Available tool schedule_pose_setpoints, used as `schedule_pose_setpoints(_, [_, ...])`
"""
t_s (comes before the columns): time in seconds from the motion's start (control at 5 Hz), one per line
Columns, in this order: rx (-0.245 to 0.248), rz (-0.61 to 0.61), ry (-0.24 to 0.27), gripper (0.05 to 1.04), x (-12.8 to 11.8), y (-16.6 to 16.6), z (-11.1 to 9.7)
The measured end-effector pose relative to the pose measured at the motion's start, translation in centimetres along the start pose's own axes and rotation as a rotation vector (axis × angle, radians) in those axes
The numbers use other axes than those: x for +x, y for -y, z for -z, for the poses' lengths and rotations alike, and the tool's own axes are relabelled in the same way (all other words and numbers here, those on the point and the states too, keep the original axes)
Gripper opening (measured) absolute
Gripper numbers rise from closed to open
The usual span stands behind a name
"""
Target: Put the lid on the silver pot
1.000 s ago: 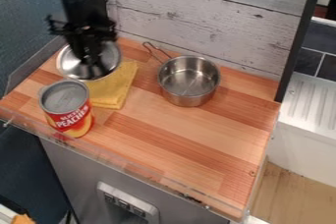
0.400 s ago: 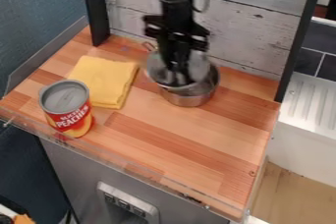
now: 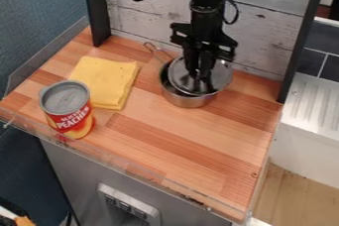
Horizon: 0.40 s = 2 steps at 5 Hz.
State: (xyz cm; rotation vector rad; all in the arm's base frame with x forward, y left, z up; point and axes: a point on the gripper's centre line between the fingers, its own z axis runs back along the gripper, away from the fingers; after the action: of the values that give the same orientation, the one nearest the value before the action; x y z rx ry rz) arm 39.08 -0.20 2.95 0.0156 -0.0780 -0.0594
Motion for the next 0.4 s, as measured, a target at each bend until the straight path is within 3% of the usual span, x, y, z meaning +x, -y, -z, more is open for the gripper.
schedule_pose_setpoints(0.4, [0.009,-0.021,-0.01,0.282,-0.57,-0.86,0.28])
